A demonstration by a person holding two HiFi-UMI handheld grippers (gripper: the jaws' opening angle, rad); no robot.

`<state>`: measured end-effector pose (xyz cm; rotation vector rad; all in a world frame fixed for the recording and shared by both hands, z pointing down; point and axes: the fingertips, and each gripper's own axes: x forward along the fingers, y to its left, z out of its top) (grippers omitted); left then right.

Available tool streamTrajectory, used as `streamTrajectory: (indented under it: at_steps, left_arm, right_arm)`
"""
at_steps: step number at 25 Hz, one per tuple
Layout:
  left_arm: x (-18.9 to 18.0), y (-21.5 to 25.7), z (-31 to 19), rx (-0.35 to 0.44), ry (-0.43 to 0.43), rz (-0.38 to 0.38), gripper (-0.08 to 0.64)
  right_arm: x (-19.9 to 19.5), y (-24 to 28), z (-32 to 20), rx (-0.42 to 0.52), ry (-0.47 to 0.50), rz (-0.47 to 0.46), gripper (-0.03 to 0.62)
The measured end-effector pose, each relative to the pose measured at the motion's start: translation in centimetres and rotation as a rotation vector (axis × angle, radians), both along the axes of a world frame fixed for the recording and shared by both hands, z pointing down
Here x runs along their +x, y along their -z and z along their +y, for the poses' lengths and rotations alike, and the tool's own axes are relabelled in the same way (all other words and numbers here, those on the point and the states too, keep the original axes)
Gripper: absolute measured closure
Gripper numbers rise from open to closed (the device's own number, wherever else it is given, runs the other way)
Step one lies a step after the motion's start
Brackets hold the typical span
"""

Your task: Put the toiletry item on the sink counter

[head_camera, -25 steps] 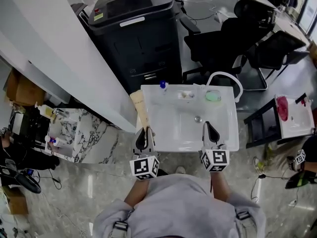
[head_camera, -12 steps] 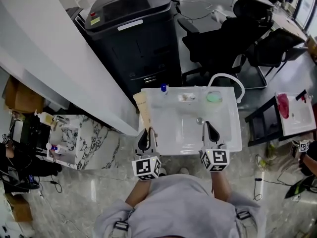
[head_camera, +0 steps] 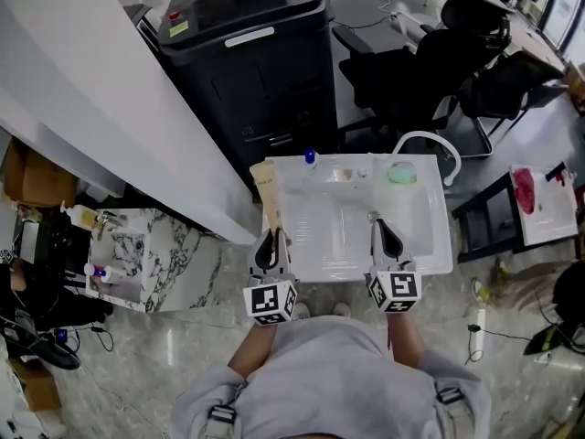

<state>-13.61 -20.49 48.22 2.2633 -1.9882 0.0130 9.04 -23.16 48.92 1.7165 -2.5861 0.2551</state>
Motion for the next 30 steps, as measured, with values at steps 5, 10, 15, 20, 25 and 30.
streamTrajectory:
  at_steps: [5, 10, 15, 20, 25, 30]
  left_arm:
    - [-0.1, -0.8, -0.2, -0.022, -0.024, -0.007, 0.52]
    - [-0.2, -1.7, -0.8, -0.039, -0.034, -0.01, 0.52]
    - [-0.1, -2.5, -1.2, -0.054, -0.047, -0.014, 0.52]
    - [0.0, -3.1, -1.7, -0.068, -0.053, -0.018, 0.52]
    - [-0.2, -4.0, -2.0, -0.088, -0.056, -0.018, 0.52]
    - [-0.4, -5.3, -2.2, -0.114, -0.059, -0.026, 0.52]
  right_arm:
    - [-0.6, -0.5, -0.2, -0.012, -0.011, 0.011, 0.591]
    - [-0.9, -0.6, -0.3, -0.014, -0.018, 0.017, 0.591]
    - [-0.8, -0.7, -0.2, -0.017, -0.03, 0.012, 0.591]
    - [-0.7, -0.5, -0.2, -0.012, -0.038, 0.011, 0.591]
    - [-0.5, -0.4, -0.2, -0.015, -0.048, 0.016, 0.591]
    - [-0.5, -0.5, -0.2, -0.017, -0.056, 0.019, 0.591]
